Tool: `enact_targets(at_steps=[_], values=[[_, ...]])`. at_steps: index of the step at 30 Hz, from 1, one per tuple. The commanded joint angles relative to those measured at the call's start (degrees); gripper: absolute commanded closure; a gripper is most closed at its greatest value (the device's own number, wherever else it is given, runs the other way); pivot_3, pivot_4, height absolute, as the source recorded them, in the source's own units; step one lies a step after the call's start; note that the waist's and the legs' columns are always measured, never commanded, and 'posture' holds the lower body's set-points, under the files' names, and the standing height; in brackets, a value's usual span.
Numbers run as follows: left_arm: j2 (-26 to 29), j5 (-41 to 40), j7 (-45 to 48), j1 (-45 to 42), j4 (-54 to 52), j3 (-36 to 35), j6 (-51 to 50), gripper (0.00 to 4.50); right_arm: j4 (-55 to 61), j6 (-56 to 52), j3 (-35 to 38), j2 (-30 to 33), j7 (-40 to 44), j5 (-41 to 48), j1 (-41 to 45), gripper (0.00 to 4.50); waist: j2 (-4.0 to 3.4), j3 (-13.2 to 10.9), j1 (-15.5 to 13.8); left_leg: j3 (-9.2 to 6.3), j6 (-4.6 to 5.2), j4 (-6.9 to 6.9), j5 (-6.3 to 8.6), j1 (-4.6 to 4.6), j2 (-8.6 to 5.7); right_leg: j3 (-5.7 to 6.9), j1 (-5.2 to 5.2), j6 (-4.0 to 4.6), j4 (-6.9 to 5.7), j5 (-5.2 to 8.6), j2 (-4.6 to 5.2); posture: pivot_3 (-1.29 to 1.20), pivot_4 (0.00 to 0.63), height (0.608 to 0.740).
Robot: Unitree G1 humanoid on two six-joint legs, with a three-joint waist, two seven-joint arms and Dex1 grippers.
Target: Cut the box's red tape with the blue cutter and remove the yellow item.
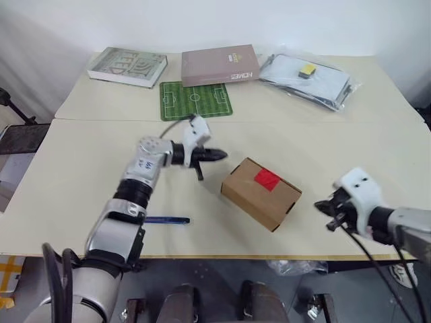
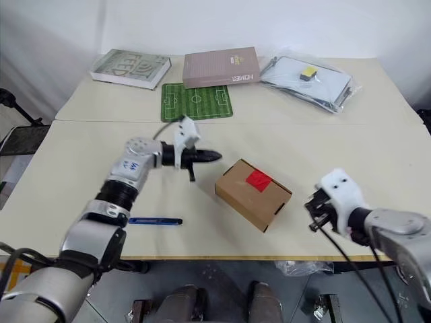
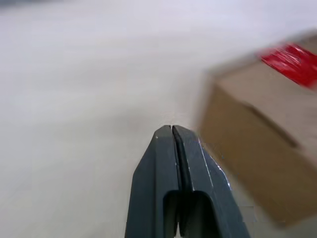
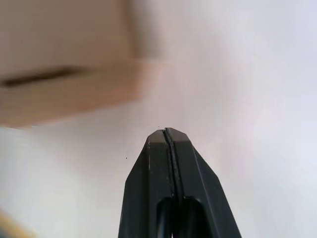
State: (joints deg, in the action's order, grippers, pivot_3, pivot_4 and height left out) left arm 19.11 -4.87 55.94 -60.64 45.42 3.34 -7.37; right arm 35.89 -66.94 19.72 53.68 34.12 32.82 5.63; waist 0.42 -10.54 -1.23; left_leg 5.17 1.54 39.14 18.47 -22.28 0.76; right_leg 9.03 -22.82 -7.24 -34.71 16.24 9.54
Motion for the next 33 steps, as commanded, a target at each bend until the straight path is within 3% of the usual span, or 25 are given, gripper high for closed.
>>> enact_targets(at_steps=[1,7,11,12,22,27,33], values=[[2.2,-2.6,-2.4,-2.5,-2.3,-3.7,-4.1,3.26,-2.2,3.4,3.0,1.0,3.7,2.7,4.5,3.49,0.00,0.0,0.0,0.01,0.00,0.00,0.00,0.00,-0.01,-0.01,0.00,0.00,0.00,0.00,0.00,0.00,0.150,0.740],[8.1,-7.7,-3.1,1.7,-16.2,-8.3,-20.5,1.49,-6.4,5.2,0.8,1.2,7.3,5.1,10.1,1.53,0.03,0.0,0.0,0.00,0.00,0.00,0.00,-0.02,-0.01,0.01,0.00,-0.01,0.02,0.00,0.00,0.00,0.150,0.740],[14.5,-11.0,-8.1,14.7,-32.7,-14.5,-32.4,0.23,-10.7,10.3,-4.4,-0.9,9.7,4.3,15.5,0.13,0.03,0.0,1.0,-0.01,0.00,-0.06,0.00,0.09,0.01,-0.11,0.00,-0.02,0.02,-0.01,0.00,0.00,0.150,0.740],[15.2,-12.0,-9.1,17.5,-36.3,-15.6,-34.6,0.03,-11.6,11.7,-5.3,-1.4,10.0,3.8,16.4,0.00,0.04,0.0,1.2,-0.06,0.00,-0.08,0.00,0.12,0.02,-0.14,0.00,-0.02,-0.03,-0.01,0.00,0.00,0.150,0.740],[16.5,-21.7,-17.7,42.1,-65.3,-30.0,-50.4,0.03,-23.2,25.0,-13.1,-6.7,13.6,-1.7,24.6,0.00,0.24,-0.1,0.8,-0.10,-0.04,-0.01,0.01,0.07,0.19,-0.18,0.00,-0.11,0.00,-0.06,0.11,0.00,0.150,0.740],[11.8,-25.5,-18.9,52.3,-73.9,-39.9,-40.9,0.03,-28.1,27.7,-15.6,-8.0,16.0,-3.1,27.8,0.00,0.24,-0.1,1.2,-0.10,-0.07,-0.02,0.02,0.09,0.24,-0.22,0.00,-0.11,0.01,-0.06,0.11,0.00,0.150,0.740],[9.9,-22.5,-14.9,68.8,-76.6,-43.0,-25.2,0.03,-32.5,30.1,-18.6,-9.6,19.0,-5.0,30.6,0.00,0.23,-0.1,1.4,0.00,-0.12,-0.02,0.08,0.14,0.24,-0.28,0.00,-0.10,0.03,-0.06,0.10,0.00,0.150,0.740]])
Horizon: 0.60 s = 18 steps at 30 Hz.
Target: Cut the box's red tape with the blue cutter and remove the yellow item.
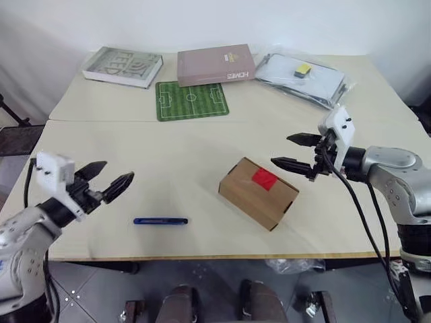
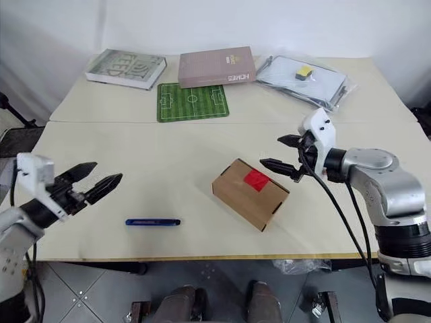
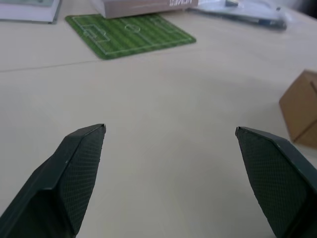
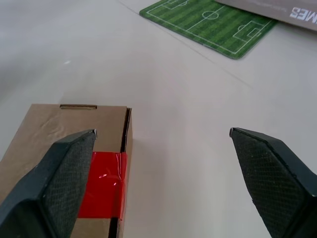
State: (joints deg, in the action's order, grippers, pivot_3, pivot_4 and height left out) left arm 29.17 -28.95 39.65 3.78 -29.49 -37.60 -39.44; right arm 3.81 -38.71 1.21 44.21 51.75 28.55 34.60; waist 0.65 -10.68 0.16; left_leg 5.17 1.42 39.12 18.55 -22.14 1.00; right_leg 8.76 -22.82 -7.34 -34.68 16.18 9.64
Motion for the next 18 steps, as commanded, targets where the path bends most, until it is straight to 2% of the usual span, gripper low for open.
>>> enact_targets(at_steps=[1,5,10,16,18], values=[[-0.1,1.9,1.6,6.4,-1.5,-2.1,8.4,0.03,-0.6,2.0,-0.2,-0.5,1.5,-0.9,1.8,0.00,0.00,0.0,0.0,0.00,0.00,0.00,0.02,0.00,0.01,0.00,0.00,0.00,0.01,0.00,0.00,0.00,0.150,0.740],[-1.1,1.1,4.0,13.3,-0.9,-1.6,14.3,0.03,-1.2,2.3,-0.8,-1.4,2.0,-1.3,2.3,0.00,0.00,0.0,-0.2,-0.02,0.03,0.00,0.04,-0.01,0.05,0.01,0.00,0.03,0.06,-0.02,-0.02,0.00,0.150,0.740],[-0.1,2.3,7.2,18.2,-0.6,2.8,19.2,0.03,0.2,1.0,-0.8,-1.8,4.2,-0.3,1.8,0.00,0.00,0.0,-0.2,-0.11,0.11,0.00,0.15,-0.01,0.07,-0.03,-0.01,0.03,0.12,-0.02,0.01,0.00,0.150,0.740],[5.7,4.6,14.1,15.2,8.4,8.7,26.3,0.03,10.1,-4.8,-0.3,2.4,14.4,8.4,-1.7,0.00,-0.09,0.0,-0.2,-0.09,0.18,0.00,0.21,0.00,0.13,-0.02,-0.02,0.04,0.16,-0.03,-0.02,0.00,0.150,0.740],[8.2,6.0,16.5,12.6,13.4,10.8,29.0,0.03,12.1,-6.1,-0.6,2.7,14.7,9.7,-2.0,0.00,-0.09,0.0,-0.2,-0.10,0.20,0.00,0.23,0.01,0.14,-0.01,-0.02,0.05,0.17,-0.03,-0.02,0.00,0.150,0.740]])
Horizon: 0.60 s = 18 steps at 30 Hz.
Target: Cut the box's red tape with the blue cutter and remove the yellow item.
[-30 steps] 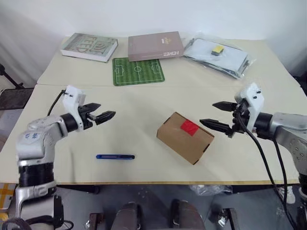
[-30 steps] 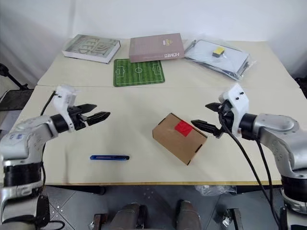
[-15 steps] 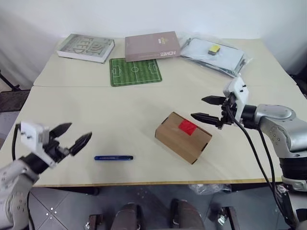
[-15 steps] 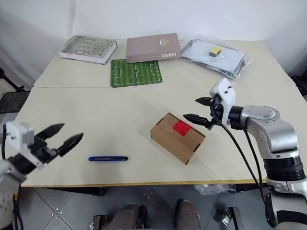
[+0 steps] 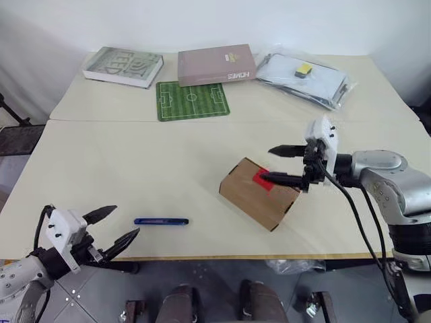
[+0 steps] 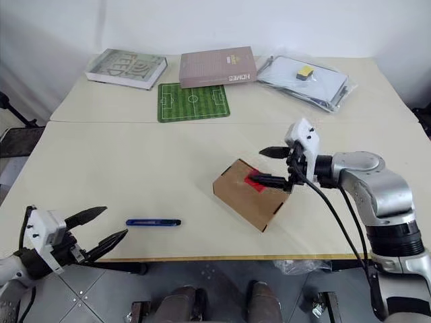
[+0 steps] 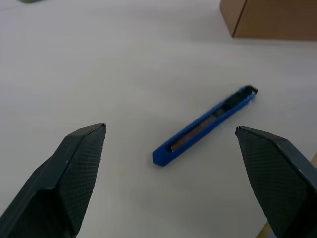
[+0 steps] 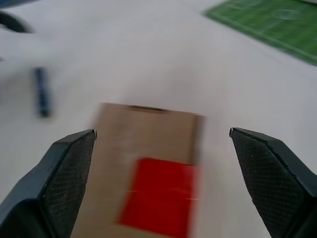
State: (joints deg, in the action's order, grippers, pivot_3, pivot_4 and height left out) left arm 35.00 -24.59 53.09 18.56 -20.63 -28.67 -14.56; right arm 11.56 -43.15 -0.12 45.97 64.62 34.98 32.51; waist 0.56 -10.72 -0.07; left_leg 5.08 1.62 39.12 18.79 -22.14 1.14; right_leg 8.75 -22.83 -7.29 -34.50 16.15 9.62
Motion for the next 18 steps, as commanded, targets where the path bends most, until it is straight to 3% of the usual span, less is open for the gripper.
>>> enact_targets(at_steps=[1,18], values=[[3.4,2.0,4.0,-3.4,6.6,2.7,5.3,0.03,4.7,-1.7,0.5,0.6,1.3,3.0,0.2,0.00,0.00,0.0,0.1,0.02,0.00,0.00,0.00,0.00,0.02,0.00,-0.01,0.03,0.00,-0.02,-0.01,0.00,0.150,0.740],[8.8,7.8,15.1,-20.6,27.7,19.5,15.1,0.03,10.9,-3.4,0.0,-1.2,-1.9,4.2,-3.2,0.00,-0.06,0.0,0.1,0.28,-0.06,0.00,0.13,-0.03,0.02,0.01,-0.24,0.00,-0.06,-0.06,-0.01,0.00,0.150,0.740]])
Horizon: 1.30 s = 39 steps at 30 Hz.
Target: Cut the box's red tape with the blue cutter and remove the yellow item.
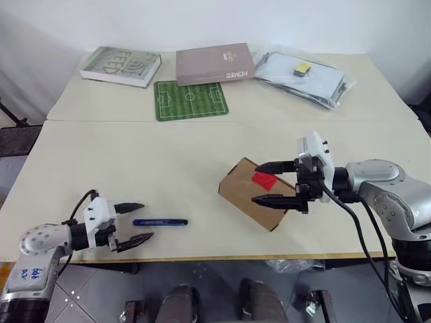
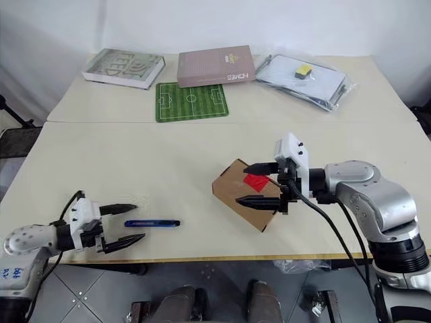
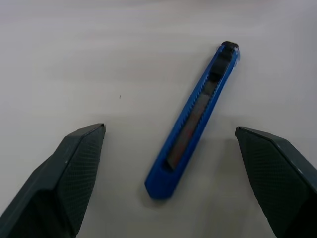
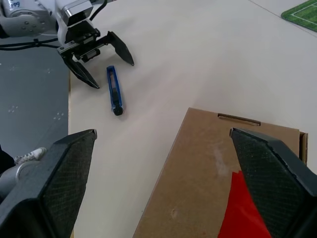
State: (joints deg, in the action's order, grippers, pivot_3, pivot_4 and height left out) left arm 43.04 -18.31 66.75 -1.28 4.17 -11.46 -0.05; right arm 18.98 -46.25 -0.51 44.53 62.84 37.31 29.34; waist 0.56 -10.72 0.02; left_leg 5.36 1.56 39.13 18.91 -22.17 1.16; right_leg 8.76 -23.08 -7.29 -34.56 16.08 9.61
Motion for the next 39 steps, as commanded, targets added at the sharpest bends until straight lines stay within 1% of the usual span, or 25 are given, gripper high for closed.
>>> enact_targets(at_steps=[1,4,7,12,19,22,24,32,33,34,39], values=[[0.8,1.6,2.1,-1.4,4.0,2.9,1.1,0.03,4.5,-0.8,0.2,0.0,-0.4,2.5,-0.1,0.00,-0.08,0.0,0.0,0.01,0.00,0.00,0.00,0.00,0.00,0.00,0.00,0.00,-0.01,0.00,0.00,0.00,0.150,0.740],[0.9,2.4,3.5,-3.5,6.9,4.8,2.4,0.60,6.9,-2.3,-0.1,-0.6,-1.5,4.1,-0.4,0.00,-0.11,0.1,-0.1,0.00,0.00,0.00,0.00,0.01,0.00,-0.01,0.00,0.00,-0.02,0.00,0.00,0.00,0.150,0.740],[2.5,4.7,4.5,-4.6,8.1,7.7,1.5,1.46,7.5,-2.7,0.0,-0.8,-2.6,4.6,-0.6,0.00,-0.13,0.1,-0.1,0.00,0.00,0.01,0.00,0.02,-0.02,-0.02,0.01,-0.02,-0.05,-0.01,0.01,0.00,0.150,0.740],[3.9,5.1,6.5,-5.0,8.3,10.0,2.2,1.46,7.4,-2.5,0.1,0.0,-3.1,4.6,-0.6,0.00,-0.54,0.3,0.0,0.04,0.04,0.00,0.03,0.06,-0.02,-0.03,0.01,-0.02,-0.05,-0.01,0.01,0.00,0.150,0.740],[6.6,4.9,9.7,-4.3,7.4,12.9,0.7,1.46,6.2,-1.7,-0.1,0.7,-3.0,3.8,-0.1,0.00,-0.75,0.4,0.1,0.10,0.08,-0.01,0.06,0.11,-0.01,-0.03,0.01,-0.02,-0.07,-0.01,0.01,0.00,0.150,0.740],[7.4,5.8,8.9,-4.3,7.4,13.5,0.2,2.01,5.8,-1.4,-0.4,0.6,-3.0,3.4,0.1,0.00,-0.81,0.5,0.3,0.14,0.08,-0.03,0.08,0.14,0.00,-0.03,0.00,-0.02,-0.07,-0.01,0.01,0.00,0.150,0.740],[7.6,6.2,8.2,-4.2,7.2,13.7,0.0,2.54,5.7,-1.3,-0.6,0.5,-3.0,3.2,0.2,0.00,-0.82,0.5,0.2,0.15,0.08,-0.03,0.08,0.14,0.00,-0.03,0.00,-0.02,-0.07,-0.01,0.00,0.00,0.150,0.740],[8.6,7.2,8.1,-3.1,7.5,14.3,2.2,2.54,4.9,-0.8,-1.1,0.3,-2.8,2.4,0.8,0.00,-1.06,0.6,0.2,0.18,0.10,-0.03,0.09,0.16,-0.01,-0.05,0.00,-0.02,-0.06,-0.01,0.01,0.00,0.150,0.740],[8.6,7.2,8.1,-3.0,7.5,14.3,2.2,2.91,4.8,-0.8,-1.1,0.3,-2.7,2.3,0.9,0.00,-1.07,0.6,0.2,0.20,0.11,-0.03,0.10,0.17,-0.01,-0.05,0.00,-0.02,-0.07,-0.01,0.01,0.00,0.150,0.740],[8.8,7.1,8.0,-2.7,7.3,14.2,2.2,3.09,4.7,-0.7,-1.2,0.3,-2.7,2.2,1.0,0.00,-1.09,0.6,0.2,0.21,0.12,-0.03,0.11,0.18,0.00,-0.05,0.00,-0.02,-0.07,-0.01,0.01,0.00,0.150,0.740],[9.3,7.2,7.3,-1.4,6.1,13.9,2.1,3.09,4.3,-0.6,-1.7,0.1,-2.5,2.1,1.9,0.00,-1.14,0.7,0.4,0.33,0.13,-0.06,0.14,0.28,0.04,-0.12,0.00,-0.02,-0.08,-0.01,0.00,0.00,0.150,0.740]])
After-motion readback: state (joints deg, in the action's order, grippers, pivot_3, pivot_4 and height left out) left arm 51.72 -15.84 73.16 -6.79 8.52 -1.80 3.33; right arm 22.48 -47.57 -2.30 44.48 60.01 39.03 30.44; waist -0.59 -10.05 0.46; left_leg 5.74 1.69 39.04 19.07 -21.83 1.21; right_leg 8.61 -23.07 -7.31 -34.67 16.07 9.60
